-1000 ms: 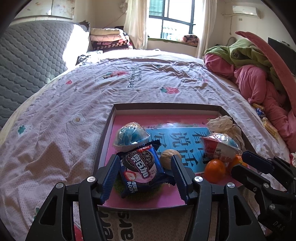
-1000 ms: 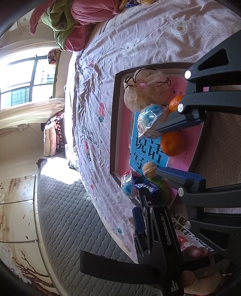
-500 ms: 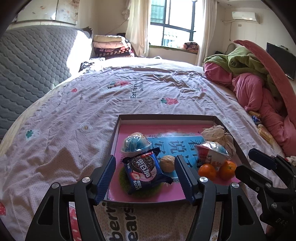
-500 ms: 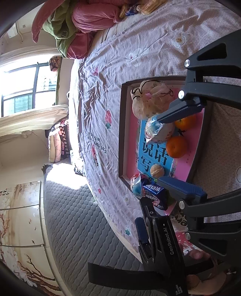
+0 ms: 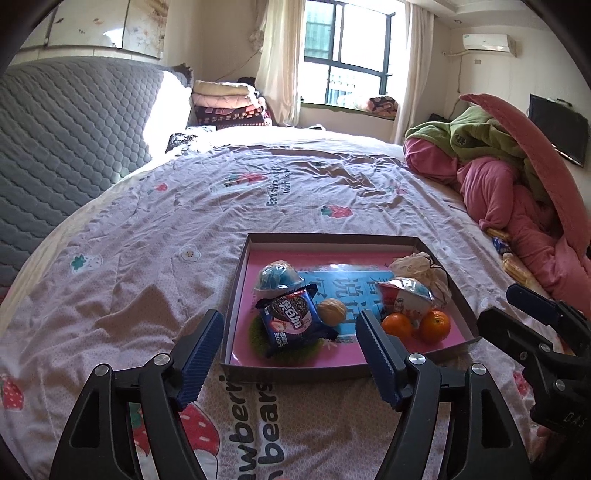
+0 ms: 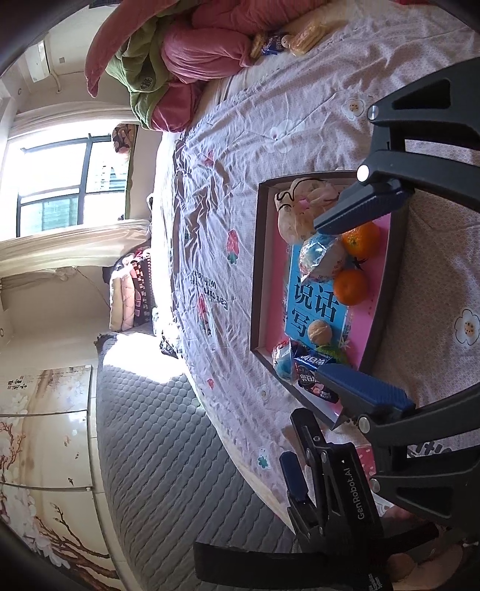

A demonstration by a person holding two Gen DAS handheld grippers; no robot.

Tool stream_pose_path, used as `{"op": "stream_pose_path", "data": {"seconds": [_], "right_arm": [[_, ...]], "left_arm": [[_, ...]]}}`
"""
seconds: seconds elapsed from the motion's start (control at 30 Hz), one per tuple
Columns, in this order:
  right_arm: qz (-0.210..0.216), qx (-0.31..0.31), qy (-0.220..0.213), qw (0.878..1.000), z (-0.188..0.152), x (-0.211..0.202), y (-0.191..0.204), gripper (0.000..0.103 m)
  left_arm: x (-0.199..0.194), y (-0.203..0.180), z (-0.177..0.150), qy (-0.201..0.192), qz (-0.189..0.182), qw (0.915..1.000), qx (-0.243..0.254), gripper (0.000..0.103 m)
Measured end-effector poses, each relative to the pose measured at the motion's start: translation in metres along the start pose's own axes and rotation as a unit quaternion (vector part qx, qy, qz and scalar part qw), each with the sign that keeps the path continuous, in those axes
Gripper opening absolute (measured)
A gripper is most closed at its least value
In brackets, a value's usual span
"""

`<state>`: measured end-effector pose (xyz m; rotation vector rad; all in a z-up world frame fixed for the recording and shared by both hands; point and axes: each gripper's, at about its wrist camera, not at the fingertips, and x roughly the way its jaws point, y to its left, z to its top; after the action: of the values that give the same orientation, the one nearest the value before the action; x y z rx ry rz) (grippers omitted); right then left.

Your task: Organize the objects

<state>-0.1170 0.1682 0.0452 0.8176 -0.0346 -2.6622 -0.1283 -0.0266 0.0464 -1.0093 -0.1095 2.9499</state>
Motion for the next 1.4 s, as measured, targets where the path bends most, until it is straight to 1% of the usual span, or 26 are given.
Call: {"op": "stream_pose_path", "data": {"seconds": [0.1,0.17,0.23,0.3,0.4,0.53,0.7,0.8,0.97,1.03,1.1,1.4], "right_arm": [[-0.006,0.003,-0.006,1.0,-0.001,-0.01,0.001,0.074],[-0.011,0.001,-0.008,1.0,-0.001,-0.016,0.002,0.075],[-0.019,-0.002,-0.01,1.0,-0.002,-0.022,0.004,0.08],[-0.023,-0.005,-0.014,1.0,-0.003,-0.027,0.006,0.08],[-0.029,-0.009,-0.014,0.999,-0.007,-0.031,0.01,0.081],[-0.037,-0.018,-0.012,0.999,-0.013,-0.034,0.016,0.085],[-0.046,-0.016,-0.015,0.999,-0.022,-0.036,0.019,0.085],[-0.061,-0.028,-0.02,0.998,-0.027,-0.036,0.022,0.086],[-0.061,-0.027,-0.015,0.998,-0.038,-0.033,0.023,0.088],[-0.071,-0.028,-0.018,0.997,-0.044,-0.032,0.023,0.088],[-0.077,-0.029,-0.017,0.996,-0.048,-0.03,0.022,0.089],[-0.079,-0.004,-0.014,0.997,-0.06,-0.023,0.011,0.089]], "left_arm": [[-0.012,0.0,-0.005,-0.01,-0.002,0.9999,-0.004,0.076],[-0.018,0.0,-0.007,-0.014,0.003,0.9999,-0.005,0.076],[-0.024,-0.001,-0.01,-0.016,0.008,0.9998,-0.005,0.076],[-0.03,-0.002,-0.014,-0.016,0.01,0.9998,-0.004,0.076],[-0.036,-0.005,-0.019,-0.014,0.009,0.9999,-0.004,0.076],[-0.044,-0.008,-0.024,-0.018,0.006,0.9998,0.001,0.076],[-0.048,-0.013,-0.033,-0.016,0.008,0.9997,0.013,0.076],[-0.048,-0.014,-0.038,-0.014,0.013,0.9997,0.016,0.076],[-0.044,-0.012,-0.047,-0.011,0.016,0.9997,0.011,0.076],[-0.04,-0.011,-0.051,-0.005,0.017,0.9998,0.012,0.076],[-0.037,-0.011,-0.055,0.001,0.027,0.9995,0.02,0.076],[-0.025,-0.015,-0.07,0.012,0.029,0.9991,0.029,0.076]]}}
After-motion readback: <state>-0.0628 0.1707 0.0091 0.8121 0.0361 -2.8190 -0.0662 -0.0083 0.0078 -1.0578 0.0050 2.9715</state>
